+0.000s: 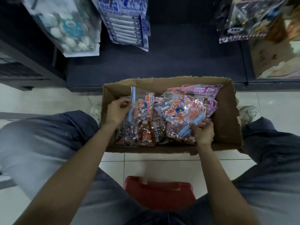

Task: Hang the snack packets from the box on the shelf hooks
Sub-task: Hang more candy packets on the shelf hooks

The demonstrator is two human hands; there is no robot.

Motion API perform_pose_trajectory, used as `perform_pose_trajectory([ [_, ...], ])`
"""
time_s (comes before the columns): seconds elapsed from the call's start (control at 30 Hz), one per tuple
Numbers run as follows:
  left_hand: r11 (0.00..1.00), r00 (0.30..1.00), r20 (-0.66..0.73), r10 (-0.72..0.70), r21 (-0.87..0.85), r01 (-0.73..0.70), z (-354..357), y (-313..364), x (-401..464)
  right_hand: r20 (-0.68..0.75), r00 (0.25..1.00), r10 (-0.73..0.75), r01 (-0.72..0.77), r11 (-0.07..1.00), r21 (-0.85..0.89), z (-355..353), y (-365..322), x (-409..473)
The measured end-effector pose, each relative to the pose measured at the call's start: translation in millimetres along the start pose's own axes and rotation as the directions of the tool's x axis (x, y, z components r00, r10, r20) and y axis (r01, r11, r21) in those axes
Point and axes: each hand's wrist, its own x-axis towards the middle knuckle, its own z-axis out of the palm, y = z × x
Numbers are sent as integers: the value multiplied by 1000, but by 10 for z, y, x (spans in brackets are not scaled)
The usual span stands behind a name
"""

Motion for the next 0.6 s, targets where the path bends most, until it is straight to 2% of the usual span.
perform_pose_trajectory([
  [0.1,989,1000,-3,-8,-146,7,-169,165,-122,-64,995,-72,82,983,162,-130,-145,-54],
  [0.17,979,1000,-4,-20,-201,19,-276,273,-189,-50,990,-132,139,978,158,-200,-289,-133],
  [0.23,978,1000,-6,-14,-210,13,-414,364,-262,-4,967,-253,253,963,94,-255,-468,-255],
  [0.33,985,999,3,45,-165,-44,-725,506,-354,102,871,-480,489,869,-80,-380,-809,-467],
  [0.4,982,992,14,124,-146,-120,-1012,666,-389,184,798,-575,602,775,-192,-486,-1075,-618],
  [0.6,893,898,-69,434,-98,-439,-1951,1368,-537,276,600,-751,800,569,-192,-707,-1951,-1141],
])
